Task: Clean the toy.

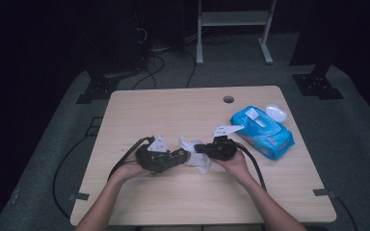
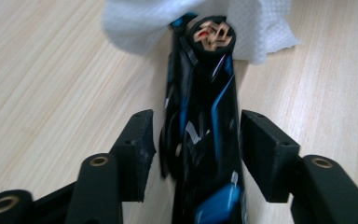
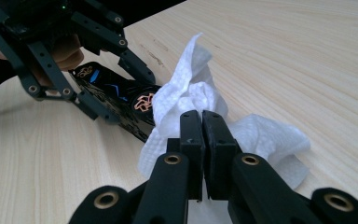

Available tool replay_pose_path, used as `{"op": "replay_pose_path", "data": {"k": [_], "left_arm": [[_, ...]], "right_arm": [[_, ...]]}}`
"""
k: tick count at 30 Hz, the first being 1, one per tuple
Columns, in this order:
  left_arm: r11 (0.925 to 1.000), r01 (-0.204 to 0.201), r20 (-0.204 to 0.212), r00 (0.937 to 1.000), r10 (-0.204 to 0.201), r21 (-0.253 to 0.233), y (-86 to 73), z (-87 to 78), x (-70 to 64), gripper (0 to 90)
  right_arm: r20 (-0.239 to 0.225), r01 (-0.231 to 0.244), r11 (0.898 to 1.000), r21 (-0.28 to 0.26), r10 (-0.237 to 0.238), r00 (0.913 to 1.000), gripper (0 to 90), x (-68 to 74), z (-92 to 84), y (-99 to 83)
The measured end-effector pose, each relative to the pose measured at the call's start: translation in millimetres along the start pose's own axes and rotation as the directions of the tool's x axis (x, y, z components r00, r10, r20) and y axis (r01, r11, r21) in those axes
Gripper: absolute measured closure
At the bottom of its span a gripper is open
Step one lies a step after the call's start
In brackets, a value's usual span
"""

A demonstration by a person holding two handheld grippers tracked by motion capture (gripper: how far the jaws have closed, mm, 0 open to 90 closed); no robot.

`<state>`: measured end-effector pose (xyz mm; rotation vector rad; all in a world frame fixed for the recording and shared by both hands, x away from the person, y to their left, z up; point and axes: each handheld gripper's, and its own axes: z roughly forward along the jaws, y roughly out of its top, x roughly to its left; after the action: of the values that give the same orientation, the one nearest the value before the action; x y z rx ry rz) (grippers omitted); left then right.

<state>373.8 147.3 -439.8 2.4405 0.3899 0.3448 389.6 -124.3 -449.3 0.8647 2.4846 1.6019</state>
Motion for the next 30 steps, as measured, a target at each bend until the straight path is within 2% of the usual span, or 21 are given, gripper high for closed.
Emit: {"op": "replay_pose_path", "data": {"k": [3,5,6,8,9,10,12,14,17,21,25,28,30], "left_arm": [[0.9986,-0.021,0.005,0.9998,0.021,0.049,9.5,9.5,-1.2,42.5],[0.9959,-0.036,0.012,0.9993,0.035,0.083,14.7,14.1,-1.1,46.0],[0.9938,-0.04,0.005,0.9992,0.04,0.103,16.8,16.2,-1.3,53.6],[0.9876,-0.067,0.007,0.9978,0.066,0.142,20.3,19.0,-1.4,54.2],[0.9874,-0.066,0.009,0.9978,0.065,0.144,21.9,18.8,-1.7,54.8],[0.9891,-0.077,0.015,0.9971,0.075,0.126,24.5,17.0,-2.9,56.6],[0.9879,-0.084,0.011,0.9964,0.084,0.13,25.2,17.2,-4.0,56.6],[0.9897,-0.093,0.019,0.9956,0.091,0.109,25.1,17.0,-6.1,56.7],[0.9964,-0.071,0.016,0.9974,0.07,0.047,24.2,14.7,-7.9,56.8],[0.9978,-0.064,0.007,0.9979,0.064,-0.02,25.1,11.0,-12.6,56.9],[0.9922,-0.048,0.003,0.9988,0.049,-0.115,27.5,4.3,-17.5,57.0],[0.9835,-0.036,0.002,0.9993,0.037,-0.177,28.3,-1.4,-21.0,57.0],[0.9768,-0.03,0.003,0.9995,0.031,-0.212,28.4,-4.0,-23.5,57.0]], "right_arm": [[-0.006,-0.007,1.0,-0.005,0.007,1.0,86.8,-0.5,-0.9,-1.7],[-0.012,-0.015,1.0,-0.006,0.015,0.9998,86.7,-0.7,-1.0,-3.1],[-0.015,-0.018,1.0,-0.006,0.018,0.9997,86.7,-1.5,-0.4,-4.7],[-0.017,-0.019,1.0,-0.009,0.019,0.9997,86.7,-2.0,-0.1,-5.3],[-0.02,-0.024,1.0,-0.008,0.024,0.9995,86.7,-2.2,-0.1,-5.8],[-0.021,-0.027,1.0,-0.01,0.026,0.9994,86.7,-2.4,-0.3,-6.3],[-0.022,-0.027,1.0,-0.013,0.027,0.9994,86.7,-2.6,-0.7,-6.2],[-0.025,-0.03,0.999,-0.019,0.03,0.9992,86.7,-3.1,-2.1,-6.2],[-0.035,-0.047,0.998,-0.031,0.046,0.9983,86.7,-2.2,-3.4,-8.9],[-0.069,-0.056,0.996,-0.075,0.051,0.9963,86.8,5.7,-8.8,-6.8],[-0.094,-0.017,0.993,-0.114,0.007,0.9955,86.8,18.0,-17.5,6.3],[-0.098,0.008,0.99,-0.137,-0.021,0.995,86.8,23.4,-26.5,12.6],[-0.094,0.011,0.991,-0.137,-0.024,0.9953,86.8,22.9,-27.9,12.8]]}}
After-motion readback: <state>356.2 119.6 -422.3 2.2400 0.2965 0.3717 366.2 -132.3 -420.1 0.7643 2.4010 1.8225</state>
